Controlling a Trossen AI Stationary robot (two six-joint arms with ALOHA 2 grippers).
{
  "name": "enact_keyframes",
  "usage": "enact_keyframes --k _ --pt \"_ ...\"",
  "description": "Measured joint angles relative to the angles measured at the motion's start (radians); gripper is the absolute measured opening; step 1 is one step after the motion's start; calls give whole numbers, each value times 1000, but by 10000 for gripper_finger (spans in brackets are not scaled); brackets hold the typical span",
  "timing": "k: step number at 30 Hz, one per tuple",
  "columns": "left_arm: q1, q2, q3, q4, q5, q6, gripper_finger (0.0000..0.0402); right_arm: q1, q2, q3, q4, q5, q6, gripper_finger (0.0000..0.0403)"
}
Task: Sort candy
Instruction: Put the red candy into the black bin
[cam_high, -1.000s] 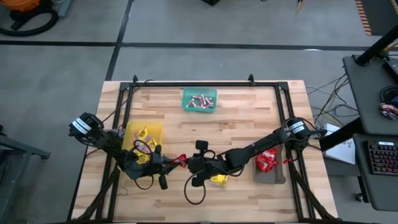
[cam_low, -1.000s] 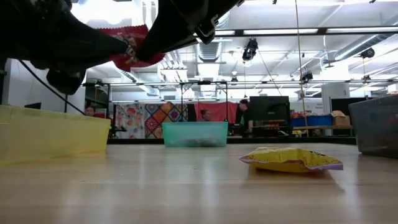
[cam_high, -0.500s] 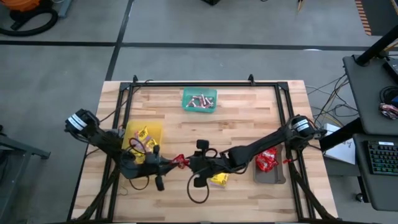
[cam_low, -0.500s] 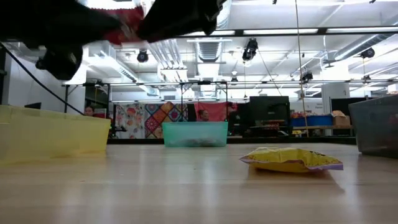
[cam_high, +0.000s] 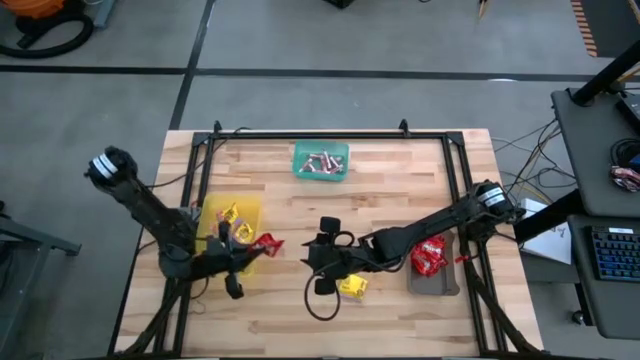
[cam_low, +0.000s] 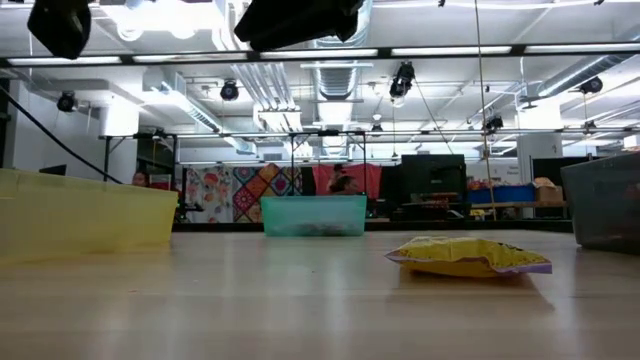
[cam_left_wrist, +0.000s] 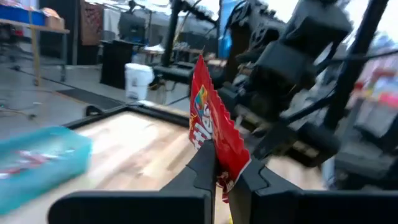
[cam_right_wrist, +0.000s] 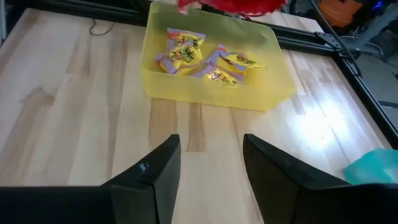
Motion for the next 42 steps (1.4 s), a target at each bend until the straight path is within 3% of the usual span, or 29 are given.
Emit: enact_keyframes --k 4,7,10,12,14,17,21,27,32,36,42 --pt "-12 -145 0 -332 -27 -92 0 -1 0 -3 -3 2 -1 172" --pt "-11 -260 0 -625 68 -284 0 -3 0 -3 -3 1 -1 173" --pt "-12 -363 30 -992 210 -642 0 -6 0 -3 -2 0 -1 173" --pt "-12 -406 80 -1237 249 -909 0 -9 0 -3 -2 1 -1 173" --pt "-13 -417 140 -1463 286 -1076 0 -11 0 -3 -1 1 0 173" --pt "-14 -392 231 -1697 348 -1173 0 -12 0 -3 -1 2 0 173" --pt "-13 -331 332 -1844 391 -1179 0 -12 0 -3 -1 1 6 173" --pt "-13 -237 451 -2030 478 -1214 0 -15 0 -6 -25 1 10 173" --pt "-15 -165 488 -2066 553 -1249 0 -17 0 -9 -113 -2 4 173" --pt "-23 -104 485 -1827 482 -1048 0 -18 0 -24 -86 -99 13 173" --pt "-19 9 486 -1528 421 -711 0 -20 19 -88 251 -238 -84 173"
